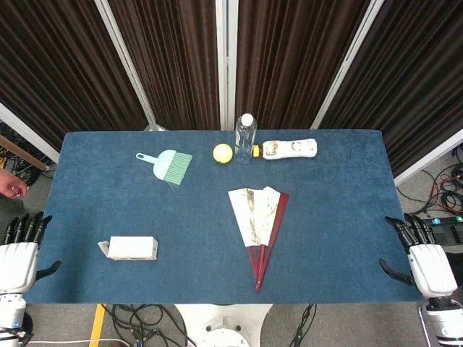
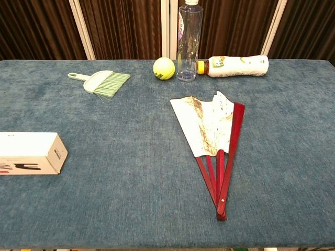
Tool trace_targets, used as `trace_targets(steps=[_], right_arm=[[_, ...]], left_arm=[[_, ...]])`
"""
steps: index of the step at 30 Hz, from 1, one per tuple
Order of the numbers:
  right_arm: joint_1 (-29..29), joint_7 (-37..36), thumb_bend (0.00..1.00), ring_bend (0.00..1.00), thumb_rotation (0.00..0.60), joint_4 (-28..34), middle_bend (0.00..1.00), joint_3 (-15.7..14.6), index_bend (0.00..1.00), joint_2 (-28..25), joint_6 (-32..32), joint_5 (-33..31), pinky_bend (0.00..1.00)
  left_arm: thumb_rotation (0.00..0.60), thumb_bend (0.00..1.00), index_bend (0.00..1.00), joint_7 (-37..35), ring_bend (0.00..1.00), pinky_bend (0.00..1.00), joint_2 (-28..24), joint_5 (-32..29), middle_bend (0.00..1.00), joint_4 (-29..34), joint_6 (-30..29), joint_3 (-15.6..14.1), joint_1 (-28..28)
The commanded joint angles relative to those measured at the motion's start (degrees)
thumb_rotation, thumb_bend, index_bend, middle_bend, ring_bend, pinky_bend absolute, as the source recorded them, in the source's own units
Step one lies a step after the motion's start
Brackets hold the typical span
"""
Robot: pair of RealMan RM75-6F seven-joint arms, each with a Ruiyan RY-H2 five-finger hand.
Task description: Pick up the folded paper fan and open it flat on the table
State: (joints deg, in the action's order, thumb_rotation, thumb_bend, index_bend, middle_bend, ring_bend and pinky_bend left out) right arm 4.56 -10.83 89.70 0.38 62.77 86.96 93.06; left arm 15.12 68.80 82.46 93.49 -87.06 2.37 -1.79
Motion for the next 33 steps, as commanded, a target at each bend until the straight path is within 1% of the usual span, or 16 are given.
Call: trace_targets(steps=[1, 8, 11, 15, 17, 19, 21, 23, 25, 30, 33], right_arm=[[0.1, 0.1, 0.16, 0.00, 0.600, 0.0, 0.16, 0.0, 0.12, 0.0, -0.2, 0.0, 0.00], [0.5, -0.3, 0.16, 0.00, 0.600, -0.2, 0.16, -0.2, 0.12, 0.1, -0.5, 0.7, 0.00], [2.0, -0.4, 0.16, 0.00, 0.600, -0.3, 0.16, -0.3, 0.12, 0.3, -1.8, 2.4, 0.00], [7.0, 0.1, 0.16, 0.00, 0.600, -0.4, 0.18, -0.1, 0.12, 1.5, -7.1, 5.7, 0.00], [10.4, 0.8, 0.16, 0.00, 0.600, -0.9, 0.21, 0.6, 0.15, 3.3, -10.9, 6.6, 0.00], [13.4, 1.3, 0.15, 0.00, 0.600, -2.1, 0.24, 1.4, 0.19, 5.6, -14.4, 6.8, 0.00], [16.7, 2.7, 0.11, 0.00, 0.600, -4.3, 0.27, 2.4, 0.25, 9.1, -18.4, 6.3, 0.00], [19.4, 4.2, 0.05, 0.00, 0.600, -7.3, 0.30, 3.5, 0.31, 13.4, -21.4, 5.4, 0.00], [21.6, 5.2, 0.03, 0.00, 0.600, -10.9, 0.32, 4.3, 0.35, 17.8, -23.5, 4.5, 0.00], [25.2, 7.9, 0.00, 0.00, 0.600, -19.3, 0.33, 5.3, 0.37, 26.9, -25.9, 3.1, 0.00], [26.5, 9.8, 0.00, 0.00, 0.600, -24.9, 0.34, 5.4, 0.37, 31.8, -25.8, 2.9, 0.00]], left_arm=[[0.600, 0.00, 0.13, 0.0, 0.02, 0.03, 0.2, 0.1, 0.08, -0.1, -0.1, -0.1, 0.1], [0.600, 0.00, 0.13, 0.1, 0.02, 0.03, 0.3, -0.2, 0.08, 0.1, 0.3, 0.0, -0.2], [0.600, 0.00, 0.13, -0.2, 0.02, 0.03, 0.5, -0.2, 0.08, -0.1, 0.3, 0.1, -0.3], [0.600, 0.00, 0.13, -0.8, 0.02, 0.03, 0.7, 0.0, 0.08, -0.6, 0.4, 0.3, -0.5], [0.600, 0.00, 0.13, -1.2, 0.02, 0.03, 0.7, 0.1, 0.08, -0.9, 0.2, 0.3, -0.5], [0.600, 0.00, 0.13, -1.5, 0.02, 0.03, 0.8, 0.1, 0.08, -1.1, 0.2, 0.2, -0.4], [0.600, 0.00, 0.13, -1.9, 0.02, 0.03, 0.8, -0.1, 0.08, -1.3, 0.2, 0.2, -0.3], [0.600, 0.00, 0.13, -2.3, 0.02, 0.03, 0.9, -0.1, 0.08, -1.6, 0.3, 0.2, -0.3], [0.600, 0.00, 0.13, -2.6, 0.02, 0.03, 1.0, -0.2, 0.08, -1.9, 0.4, 0.2, -0.3], [0.600, 0.00, 0.13, -3.2, 0.02, 0.03, 1.1, -0.4, 0.08, -2.5, 0.9, 0.4, -0.6], [0.600, 0.00, 0.13, -3.4, 0.02, 0.03, 1.3, -0.5, 0.08, -2.8, 1.3, 0.6, -0.9]])
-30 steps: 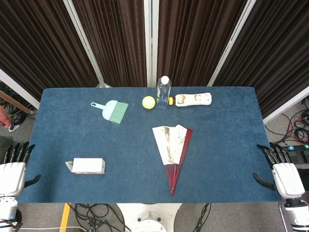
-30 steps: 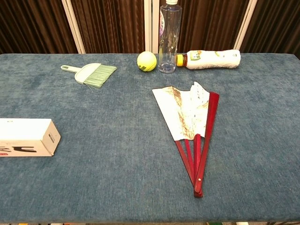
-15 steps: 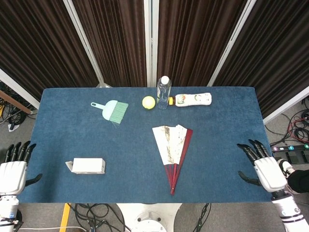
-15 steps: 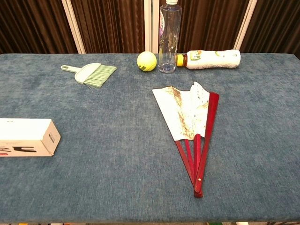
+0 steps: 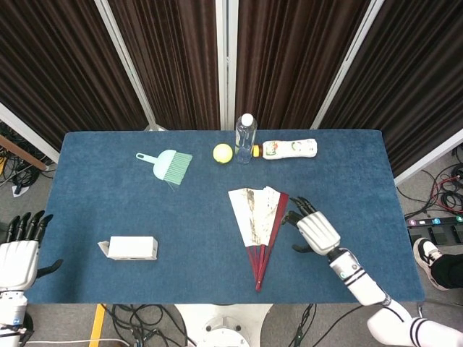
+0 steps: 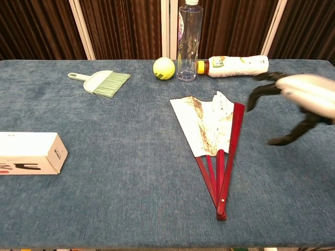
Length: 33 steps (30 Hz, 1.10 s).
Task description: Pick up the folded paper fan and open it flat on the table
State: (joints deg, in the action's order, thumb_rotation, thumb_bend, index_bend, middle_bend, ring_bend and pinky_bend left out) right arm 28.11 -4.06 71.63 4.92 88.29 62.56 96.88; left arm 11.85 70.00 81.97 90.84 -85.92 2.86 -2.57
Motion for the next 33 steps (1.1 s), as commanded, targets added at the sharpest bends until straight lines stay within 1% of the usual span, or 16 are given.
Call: trace_targets(steps=[1, 5, 11, 18, 20, 23, 25, 30, 33], right_arm=[[3.2, 3.5, 0.00, 0.00, 0.600, -8.5, 0.34, 0.8, 0.37, 7.7, -1.1, -1.0, 0.00], [4.0, 2.6, 0.01, 0.01, 0.600, -14.1, 0.33, 0.0, 0.37, 12.5, -0.2, -1.0, 0.00], [4.1, 0.1, 0.03, 0.00, 0.600, -21.3, 0.32, -1.8, 0.38, 17.4, 2.9, -0.2, 0.00], [5.0, -3.1, 0.12, 0.03, 0.600, -30.5, 0.35, -3.0, 0.43, 22.6, 6.7, 1.1, 0.00], [5.6, -4.2, 0.17, 0.05, 0.600, -33.0, 0.37, -3.3, 0.45, 23.8, 7.6, 1.5, 0.00], [6.7, -5.7, 0.23, 0.05, 0.600, -35.5, 0.37, -3.9, 0.46, 24.9, 7.6, 2.0, 0.00], [7.5, -6.1, 0.25, 0.05, 0.600, -37.0, 0.38, -4.3, 0.46, 25.4, 7.6, 2.3, 0.00], [9.1, -7.0, 0.32, 0.07, 0.600, -38.5, 0.38, -5.2, 0.47, 25.8, 8.1, 3.1, 0.00], [10.4, -6.9, 0.39, 0.10, 0.600, -38.8, 0.41, -5.5, 0.51, 25.5, 8.7, 3.7, 0.00]], left_arm=[[0.600, 0.00, 0.13, -0.2, 0.02, 0.03, 0.1, 0.0, 0.08, -0.2, 0.2, 0.1, -0.2], [0.600, 0.00, 0.13, -0.3, 0.02, 0.03, 0.1, 0.0, 0.08, -0.3, 0.3, 0.3, -0.4], [0.600, 0.00, 0.13, -0.3, 0.02, 0.03, 0.0, -0.3, 0.08, -0.1, 0.3, 0.2, -0.3], [0.600, 0.00, 0.13, -0.3, 0.02, 0.03, 0.1, -0.2, 0.08, -0.1, -0.2, 0.3, -0.3], [0.600, 0.00, 0.13, -0.3, 0.02, 0.03, 0.0, -0.2, 0.08, -0.2, -0.2, 0.4, -0.3], [0.600, 0.00, 0.13, -0.3, 0.02, 0.03, 0.0, -0.2, 0.08, -0.1, -0.3, 0.5, -0.4], [0.600, 0.00, 0.13, -0.4, 0.02, 0.03, 0.0, -0.1, 0.08, -0.1, -0.5, 0.6, -0.3], [0.600, 0.00, 0.13, -0.4, 0.02, 0.03, -0.1, -0.1, 0.08, -0.1, -0.8, 0.5, -0.2], [0.600, 0.00, 0.13, -0.4, 0.02, 0.03, -0.2, 0.0, 0.08, -0.1, -0.7, 0.7, -0.4]])
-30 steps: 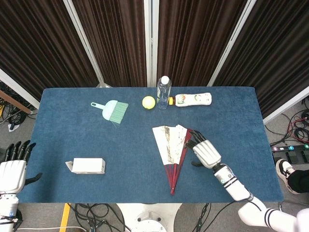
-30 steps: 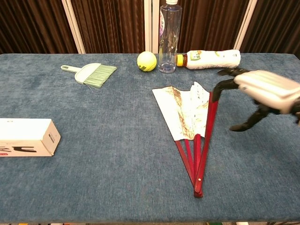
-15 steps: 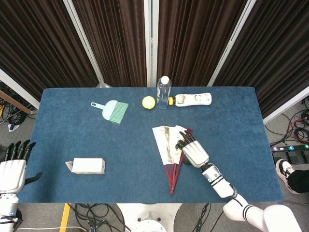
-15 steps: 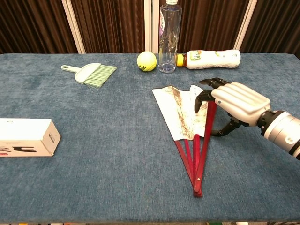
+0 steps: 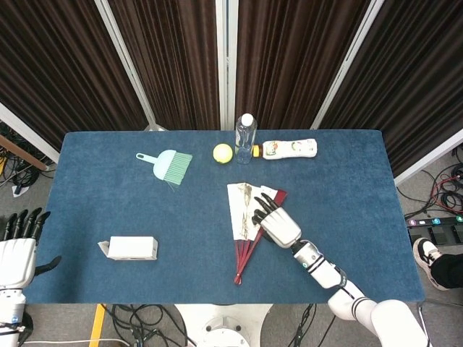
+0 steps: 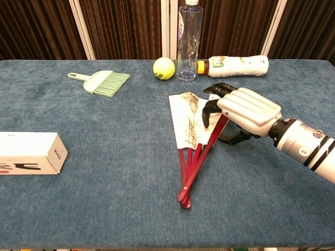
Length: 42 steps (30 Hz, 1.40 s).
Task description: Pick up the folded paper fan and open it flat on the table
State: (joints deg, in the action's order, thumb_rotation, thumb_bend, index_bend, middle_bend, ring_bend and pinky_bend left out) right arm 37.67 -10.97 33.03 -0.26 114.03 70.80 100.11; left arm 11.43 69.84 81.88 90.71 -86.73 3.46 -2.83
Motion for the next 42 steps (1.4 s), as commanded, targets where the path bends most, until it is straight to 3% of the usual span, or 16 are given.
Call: trace_targets(steps=[1, 5, 13, 19, 29, 37, 42], right_arm=[[1.4, -0.1, 0.42, 0.11, 0.600, -0.1, 0.42, -0.5, 0.53, -0.5, 0.7, 0.8, 0.00], [3.5, -0.8, 0.54, 0.18, 0.600, 0.5, 0.48, -1.4, 0.63, -2.2, 1.2, 2.1, 0.00], [8.5, -4.6, 0.63, 0.29, 0.600, 3.0, 0.61, -3.3, 0.78, -7.7, 3.0, 5.6, 0.00], [10.2, -10.0, 0.63, 0.30, 0.600, 5.6, 0.62, -2.3, 0.79, -10.8, 5.2, 4.8, 0.00], [13.0, -19.5, 0.63, 0.30, 0.600, 10.6, 0.62, 0.6, 0.79, -15.5, 6.0, 2.0, 0.00], [17.0, -23.1, 0.63, 0.30, 0.600, 18.4, 0.62, 3.9, 0.79, -20.2, 2.0, -0.7, 0.00], [20.1, -22.3, 0.63, 0.30, 0.600, 25.2, 0.61, 5.8, 0.79, -23.8, -3.4, -2.7, 0.00]], left_arm=[[0.600, 0.00, 0.13, -0.3, 0.02, 0.03, -0.1, 0.2, 0.08, -0.1, 0.3, 0.2, -0.4], [0.600, 0.00, 0.13, -4.0, 0.02, 0.03, -0.5, 0.9, 0.08, -0.3, 2.7, 0.9, -2.3], [0.600, 0.00, 0.16, -11.1, 0.02, 0.03, -0.7, 3.8, 0.08, -1.1, 10.3, 3.3, -10.0], [0.600, 0.00, 0.17, -22.6, 0.02, 0.03, -0.7, 2.5, 0.08, -1.2, 21.3, 5.2, -17.7], [0.600, 0.00, 0.17, -45.4, 0.02, 0.08, 5.2, -0.1, 0.08, -9.6, 36.6, 8.0, -29.1], [0.600, 0.00, 0.17, -57.8, 0.09, 0.14, 11.2, 0.8, 0.12, -13.3, 39.6, 8.8, -34.1], [0.600, 0.00, 0.18, -60.8, 0.09, 0.14, 14.5, 0.5, 0.14, -15.3, 39.1, 9.6, -36.2]])
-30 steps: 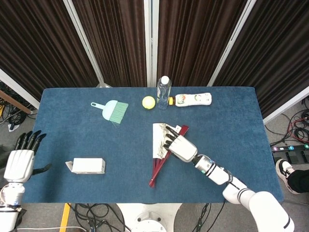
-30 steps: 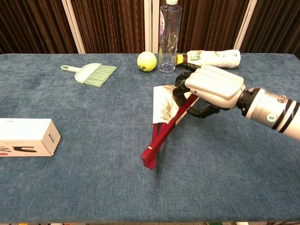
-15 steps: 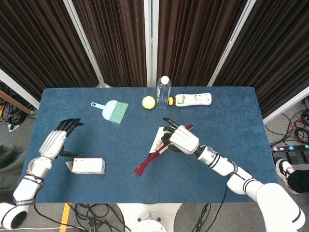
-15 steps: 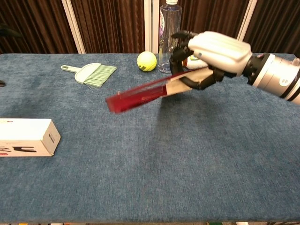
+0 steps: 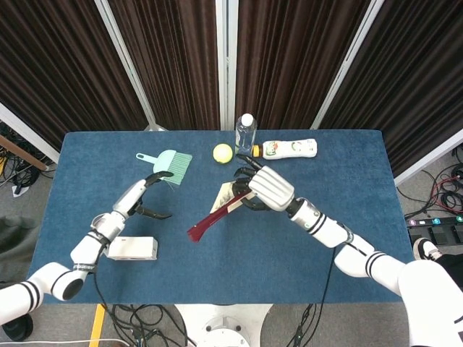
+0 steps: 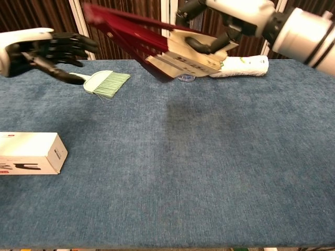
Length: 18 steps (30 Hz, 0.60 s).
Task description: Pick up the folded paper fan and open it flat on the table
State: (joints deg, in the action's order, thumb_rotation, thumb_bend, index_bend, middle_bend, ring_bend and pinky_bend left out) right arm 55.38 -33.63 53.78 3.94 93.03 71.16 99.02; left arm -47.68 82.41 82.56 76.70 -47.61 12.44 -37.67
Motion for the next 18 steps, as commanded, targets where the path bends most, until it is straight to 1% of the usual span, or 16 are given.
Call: trace_targets(steps=[1, 4, 8, 12, 18], right_arm=[[3.0, 1.0, 0.63, 0.30, 0.600, 6.2, 0.61, 2.2, 0.79, -3.8, -5.3, -2.3, 0.00], [4.8, 2.3, 0.63, 0.29, 0.600, 10.7, 0.61, 3.5, 0.78, -6.3, -9.4, -4.2, 0.00], [6.6, 3.5, 0.64, 0.29, 0.600, 14.4, 0.61, 5.3, 0.78, -8.3, -13.5, -6.6, 0.00], [8.3, 4.7, 0.64, 0.29, 0.600, 15.7, 0.61, 7.0, 0.78, -8.7, -16.8, -8.9, 0.00], [9.9, 5.9, 0.64, 0.29, 0.600, 16.7, 0.61, 8.7, 0.78, -8.7, -19.6, -11.4, 0.00]], left_arm=[[0.600, 0.00, 0.19, -2.3, 0.09, 0.14, 2.4, -0.3, 0.14, -1.4, 0.0, 0.7, -1.7], [0.600, 0.00, 0.20, -3.1, 0.09, 0.16, 3.3, -0.1, 0.15, -1.7, -0.2, 0.7, -2.6], [0.600, 0.00, 0.21, -3.9, 0.09, 0.16, 4.2, 0.4, 0.15, -1.8, -0.6, 0.1, -3.3], [0.600, 0.00, 0.22, -5.0, 0.12, 0.17, 5.5, 0.0, 0.18, -2.1, -0.7, 0.0, -4.0], [0.600, 0.00, 0.23, -6.2, 0.12, 0.19, 6.7, -1.5, 0.20, -2.5, -0.8, 0.5, -4.7]])
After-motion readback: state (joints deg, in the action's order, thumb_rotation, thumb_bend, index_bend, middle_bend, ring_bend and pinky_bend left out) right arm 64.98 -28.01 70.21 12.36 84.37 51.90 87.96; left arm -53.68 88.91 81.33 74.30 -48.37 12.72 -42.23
